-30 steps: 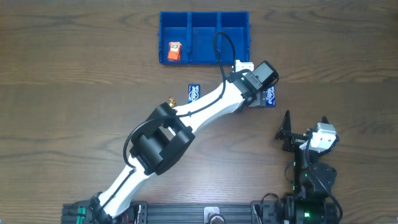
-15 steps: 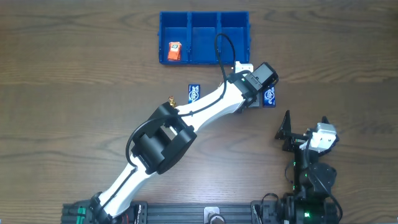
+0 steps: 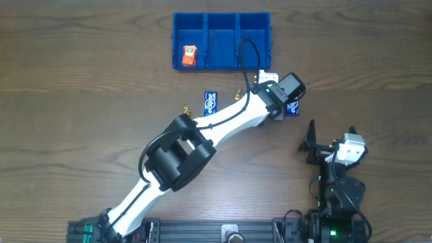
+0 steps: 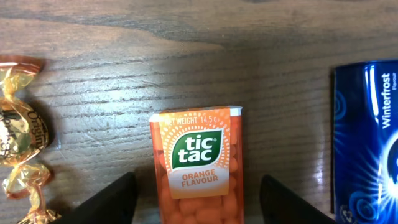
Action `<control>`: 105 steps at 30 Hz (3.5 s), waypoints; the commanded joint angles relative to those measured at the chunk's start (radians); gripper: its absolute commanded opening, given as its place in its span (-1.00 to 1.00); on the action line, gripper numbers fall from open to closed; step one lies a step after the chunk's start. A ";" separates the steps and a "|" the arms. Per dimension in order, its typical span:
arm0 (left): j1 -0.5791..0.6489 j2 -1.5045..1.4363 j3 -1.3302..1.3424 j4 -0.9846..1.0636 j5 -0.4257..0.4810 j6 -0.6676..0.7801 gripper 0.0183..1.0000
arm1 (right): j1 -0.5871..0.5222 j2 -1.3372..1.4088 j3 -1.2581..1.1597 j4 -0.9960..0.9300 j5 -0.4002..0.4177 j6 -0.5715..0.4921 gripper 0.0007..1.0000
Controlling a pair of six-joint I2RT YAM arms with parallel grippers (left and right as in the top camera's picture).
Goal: Sort Candies Into Trays
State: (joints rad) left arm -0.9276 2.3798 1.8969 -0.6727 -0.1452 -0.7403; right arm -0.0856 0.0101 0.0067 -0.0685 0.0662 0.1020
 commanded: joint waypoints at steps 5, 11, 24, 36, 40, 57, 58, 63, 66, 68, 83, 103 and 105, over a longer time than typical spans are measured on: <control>0.002 0.063 0.016 -0.004 -0.021 0.007 0.10 | -0.004 -0.008 0.001 -0.008 -0.002 0.001 1.00; 0.002 0.067 0.016 0.000 -0.022 0.008 -0.04 | -0.004 -0.008 0.001 -0.008 -0.002 0.001 1.00; 0.008 0.064 0.117 -0.059 -0.055 0.041 -0.37 | -0.004 -0.008 0.001 -0.008 -0.001 0.001 1.00; 0.162 -0.026 0.520 -0.312 -0.152 0.233 -0.42 | -0.004 -0.008 0.001 -0.008 -0.002 0.001 1.00; 0.253 -0.107 0.522 -0.353 -0.154 0.278 -0.42 | -0.004 -0.008 0.001 -0.008 -0.001 0.001 1.00; 0.527 -0.132 0.410 -0.350 0.018 0.431 -0.40 | -0.004 -0.008 0.001 -0.008 -0.002 0.001 1.00; 0.533 -0.130 0.395 -0.341 0.032 0.441 -0.39 | -0.004 -0.008 0.001 -0.008 -0.002 0.001 1.00; 0.537 -0.130 0.288 -0.235 0.060 0.472 -0.36 | -0.004 -0.008 0.001 -0.008 -0.001 0.001 1.00; 0.537 -0.128 0.252 -0.206 0.065 0.471 -0.34 | -0.004 -0.008 0.001 -0.008 -0.002 0.001 1.00; 0.537 -0.128 0.235 -0.191 0.065 0.471 -0.33 | -0.004 -0.008 0.001 -0.008 -0.001 0.001 1.00; 0.546 -0.103 0.219 -0.184 0.068 0.472 -0.32 | -0.004 -0.008 0.001 -0.008 -0.002 0.001 1.00; 0.567 -0.078 0.219 -0.183 0.077 0.471 0.12 | -0.004 -0.008 0.001 -0.008 -0.001 0.001 1.00; 0.568 -0.078 0.219 -0.182 0.076 0.471 0.42 | -0.004 -0.008 0.001 -0.008 -0.002 0.001 1.00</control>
State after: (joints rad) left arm -0.3664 2.2780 2.1174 -0.8574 -0.0761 -0.2737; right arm -0.0860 0.0101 0.0067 -0.0685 0.0666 0.1017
